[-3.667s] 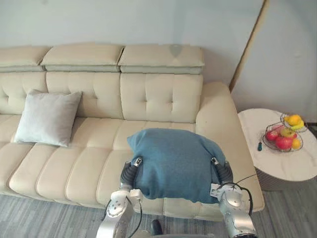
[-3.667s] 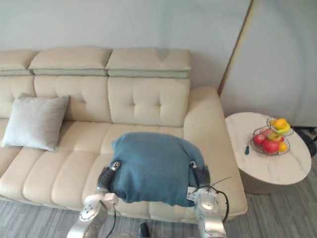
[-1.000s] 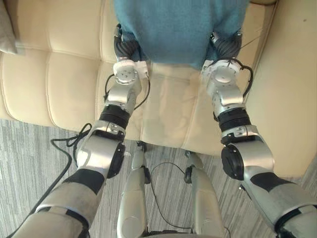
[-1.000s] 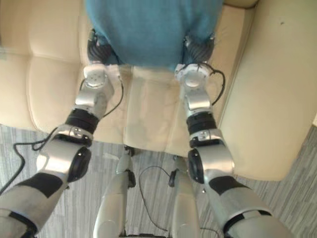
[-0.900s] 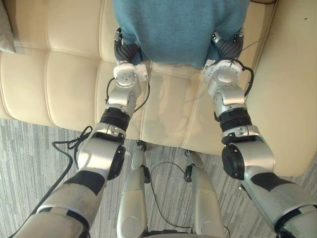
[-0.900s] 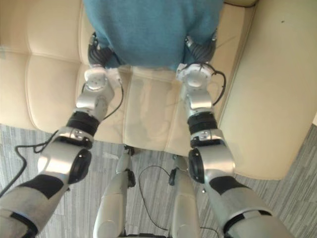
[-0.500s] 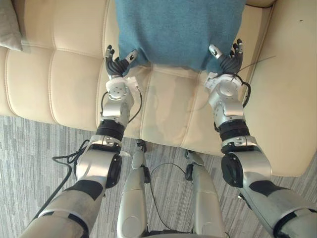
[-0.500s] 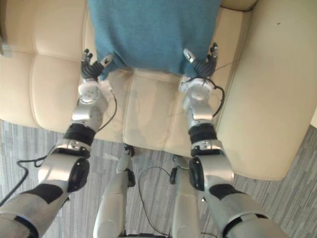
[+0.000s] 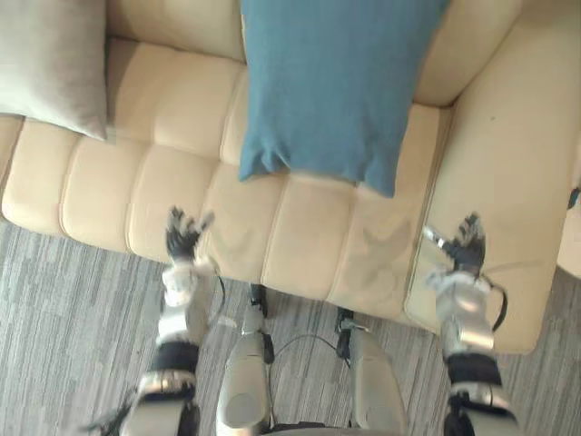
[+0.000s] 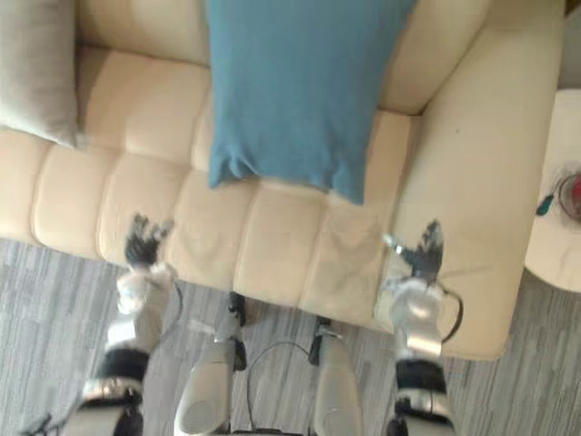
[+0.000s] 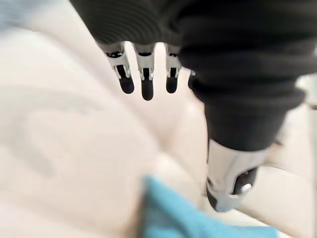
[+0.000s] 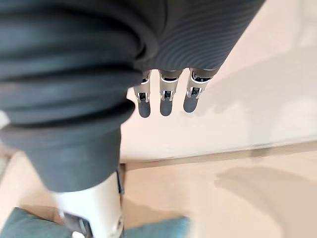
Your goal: Pick up cushions and gather them together orderly.
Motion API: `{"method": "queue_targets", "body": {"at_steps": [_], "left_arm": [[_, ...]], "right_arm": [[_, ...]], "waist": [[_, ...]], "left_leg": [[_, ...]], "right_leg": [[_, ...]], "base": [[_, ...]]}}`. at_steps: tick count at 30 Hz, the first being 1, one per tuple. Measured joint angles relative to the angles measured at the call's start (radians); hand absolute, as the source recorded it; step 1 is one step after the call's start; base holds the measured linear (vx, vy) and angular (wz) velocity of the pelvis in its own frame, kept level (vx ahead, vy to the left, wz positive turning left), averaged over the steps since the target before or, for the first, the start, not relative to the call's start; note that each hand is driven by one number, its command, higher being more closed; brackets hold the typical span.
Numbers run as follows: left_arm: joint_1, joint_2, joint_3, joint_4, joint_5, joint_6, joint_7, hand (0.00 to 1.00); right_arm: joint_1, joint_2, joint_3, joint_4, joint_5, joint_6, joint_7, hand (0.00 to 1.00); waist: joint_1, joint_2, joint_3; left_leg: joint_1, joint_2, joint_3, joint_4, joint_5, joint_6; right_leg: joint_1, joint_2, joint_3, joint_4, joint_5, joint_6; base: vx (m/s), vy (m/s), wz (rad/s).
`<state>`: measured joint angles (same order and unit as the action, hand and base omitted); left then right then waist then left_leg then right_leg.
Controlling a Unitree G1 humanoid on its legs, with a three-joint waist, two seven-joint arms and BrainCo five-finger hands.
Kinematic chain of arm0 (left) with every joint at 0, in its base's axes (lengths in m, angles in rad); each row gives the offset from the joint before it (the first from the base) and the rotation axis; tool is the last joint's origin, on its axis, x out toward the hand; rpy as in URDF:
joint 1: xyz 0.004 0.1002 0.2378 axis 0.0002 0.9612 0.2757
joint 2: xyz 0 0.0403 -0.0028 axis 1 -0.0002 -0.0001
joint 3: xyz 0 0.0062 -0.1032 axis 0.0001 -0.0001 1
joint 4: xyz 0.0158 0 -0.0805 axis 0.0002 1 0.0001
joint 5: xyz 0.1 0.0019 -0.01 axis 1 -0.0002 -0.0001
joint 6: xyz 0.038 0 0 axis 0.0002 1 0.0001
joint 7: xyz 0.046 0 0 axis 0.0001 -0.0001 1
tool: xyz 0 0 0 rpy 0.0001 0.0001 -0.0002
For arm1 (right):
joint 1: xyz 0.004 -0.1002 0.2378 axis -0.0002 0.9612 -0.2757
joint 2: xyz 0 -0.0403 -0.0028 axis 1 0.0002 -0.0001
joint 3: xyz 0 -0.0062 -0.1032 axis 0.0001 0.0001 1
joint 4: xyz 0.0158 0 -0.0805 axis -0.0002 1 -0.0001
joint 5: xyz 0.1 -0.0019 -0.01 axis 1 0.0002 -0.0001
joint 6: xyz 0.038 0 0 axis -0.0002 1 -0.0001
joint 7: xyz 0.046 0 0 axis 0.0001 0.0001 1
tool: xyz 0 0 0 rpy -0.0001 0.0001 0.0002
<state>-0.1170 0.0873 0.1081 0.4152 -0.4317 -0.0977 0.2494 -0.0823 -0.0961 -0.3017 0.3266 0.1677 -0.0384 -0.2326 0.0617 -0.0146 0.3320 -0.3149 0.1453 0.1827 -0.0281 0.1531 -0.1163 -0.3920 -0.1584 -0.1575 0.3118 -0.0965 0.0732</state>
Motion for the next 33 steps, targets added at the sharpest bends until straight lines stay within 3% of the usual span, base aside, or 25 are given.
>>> {"method": "queue_targets", "body": {"at_steps": [2,3,7,15,23,24,33], "left_arm": [[0.069,-0.020,0.001,0.013,0.013,0.004,-0.018,0.00],[0.133,-0.035,0.006,0.064,0.021,0.009,-0.040,0.00],[0.188,-0.055,0.069,0.260,0.126,0.044,-0.091,0.00],[0.211,-0.076,0.151,0.507,0.285,0.085,-0.125,0.00],[0.208,-0.079,0.170,0.579,0.361,0.095,-0.136,0.00],[0.203,-0.064,0.178,0.618,0.371,0.093,-0.146,0.00],[0.202,-0.064,0.188,0.618,0.369,0.099,-0.145,0.00]], "right_arm": [[0.064,0.028,0.005,0.004,0.000,-0.002,0.021,0.00],[0.137,0.043,0.021,0.026,0.001,-0.005,0.043,0.00],[0.211,0.061,0.037,0.164,-0.013,-0.008,0.086,0.00],[0.233,0.093,-0.003,0.425,-0.052,0.009,0.118,0.00],[0.213,0.100,-0.042,0.598,-0.052,0.028,0.145,0.00],[0.160,0.095,-0.067,0.715,-0.061,0.045,0.151,0.00],[0.160,0.096,-0.069,0.718,-0.073,0.061,0.151,0.00]], "waist": [[0.002,-0.004,-0.037],[0.003,-0.003,-0.088],[0.002,0.001,-0.192],[-0.001,0.003,-0.314],[-0.003,0.002,-0.325],[-0.011,-0.009,-0.290],[-0.013,-0.013,-0.286]], "left_leg": [[0.030,0.000,0.001,0.009,-0.022,-0.001],[0.072,-0.002,0.001,0.013,-0.039,-0.001],[0.152,0.000,-0.002,0.007,-0.057,-0.009],[0.289,-0.004,-0.001,-0.074,-0.057,-0.013],[0.328,-0.022,0.004,-0.081,-0.069,-0.016],[0.384,-0.038,0.011,-0.083,-0.103,-0.015],[0.396,-0.039,0.014,-0.083,-0.103,-0.015]], "right_leg": [[0.035,0.000,-0.002,-0.002,-0.013,0.003],[0.082,-0.001,-0.009,-0.006,-0.027,0.005],[0.185,0.000,-0.031,-0.058,-0.037,0.010],[0.325,0.006,-0.051,-0.151,-0.032,0.019],[0.399,0.011,-0.040,-0.235,0.008,0.031],[0.467,0.004,-0.021,-0.282,0.011,0.037],[0.489,0.004,-0.027,-0.283,0.011,0.037]], "base": [[0.14,-0.027,0.02],[0.16,-0.015,0.05],[0.12,0.007,0.04],[0.06,0.016,0.03],[0.04,0.018,-0.01],[0.00,0.000,0.00],[0.00,0.000,0.01]]}}
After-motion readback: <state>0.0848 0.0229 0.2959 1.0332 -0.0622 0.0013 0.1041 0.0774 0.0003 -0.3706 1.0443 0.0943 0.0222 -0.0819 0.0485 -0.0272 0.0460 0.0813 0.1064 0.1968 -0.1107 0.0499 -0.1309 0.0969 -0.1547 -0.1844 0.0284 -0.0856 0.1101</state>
